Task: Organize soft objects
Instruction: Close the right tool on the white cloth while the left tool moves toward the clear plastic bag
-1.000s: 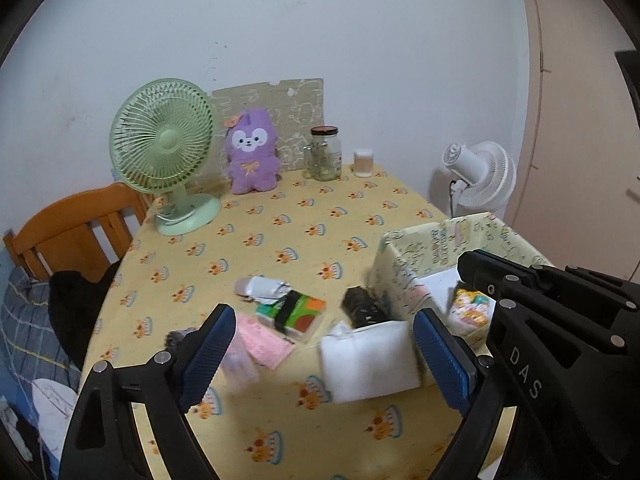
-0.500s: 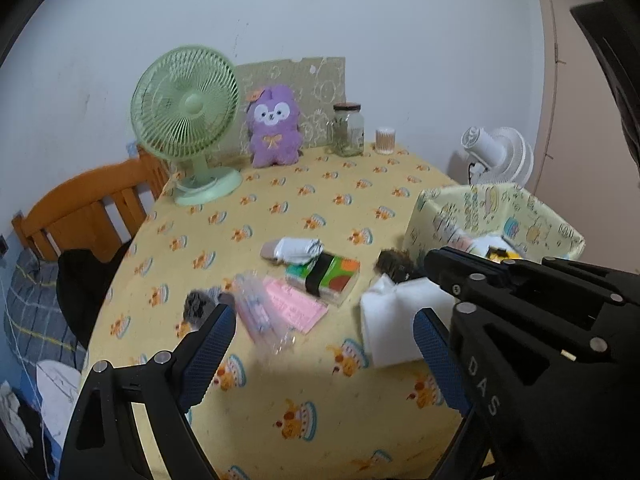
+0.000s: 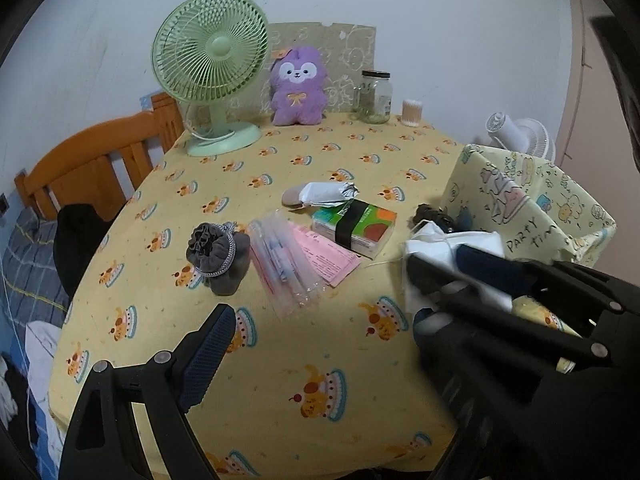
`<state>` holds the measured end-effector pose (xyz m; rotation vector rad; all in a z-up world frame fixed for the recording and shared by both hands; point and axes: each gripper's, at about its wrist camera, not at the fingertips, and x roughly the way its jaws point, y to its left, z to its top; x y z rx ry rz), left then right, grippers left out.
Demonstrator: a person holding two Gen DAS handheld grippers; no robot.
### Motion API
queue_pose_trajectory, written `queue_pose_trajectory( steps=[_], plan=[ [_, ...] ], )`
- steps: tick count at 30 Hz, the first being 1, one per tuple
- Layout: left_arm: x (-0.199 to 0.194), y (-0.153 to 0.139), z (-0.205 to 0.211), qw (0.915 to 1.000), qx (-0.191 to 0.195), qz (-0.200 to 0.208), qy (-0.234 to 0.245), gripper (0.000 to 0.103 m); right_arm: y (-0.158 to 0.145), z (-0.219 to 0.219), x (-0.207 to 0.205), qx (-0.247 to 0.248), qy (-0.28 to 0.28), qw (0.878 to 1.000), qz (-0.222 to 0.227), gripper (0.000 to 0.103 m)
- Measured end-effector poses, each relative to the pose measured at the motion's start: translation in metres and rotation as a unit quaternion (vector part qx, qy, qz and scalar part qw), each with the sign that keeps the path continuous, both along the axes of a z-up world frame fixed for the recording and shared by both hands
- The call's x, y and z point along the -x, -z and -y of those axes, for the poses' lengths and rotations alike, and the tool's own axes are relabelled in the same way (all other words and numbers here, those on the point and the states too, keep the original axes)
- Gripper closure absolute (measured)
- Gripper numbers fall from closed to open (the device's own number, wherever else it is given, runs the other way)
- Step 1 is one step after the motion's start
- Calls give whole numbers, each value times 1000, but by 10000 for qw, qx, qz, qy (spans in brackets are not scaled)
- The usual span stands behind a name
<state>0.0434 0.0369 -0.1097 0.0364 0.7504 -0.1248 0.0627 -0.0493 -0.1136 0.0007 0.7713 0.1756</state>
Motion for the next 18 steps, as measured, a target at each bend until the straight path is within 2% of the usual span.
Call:
queue_pose_trajectory(
  steps=[1,2,4,8,13,18],
  plan=[
    [-1,1,-2,10000,48,48,-13,11,0,1,1,-113,-3,9998,135,24],
    [-2,1,-2,9999,42,115,-28,11,0,2,2,-201,53,9995,237,19],
    [-5,4,0,9998,-68,158,-96,11,4,2,-3,-138,95,9996,216,19],
    [-18,20,0,9999,-47,-33,-161,11,17,5,-15,-81,249,9996,-46,19],
    [-30,33,-1,9994,-166,-179,-244,11,29,8,-21,126,689,9975,-135,19],
    [-40,41,-1,9986,-367,-213,-308,17,36,9,-26,305,1000,9944,-177,19]
  ],
)
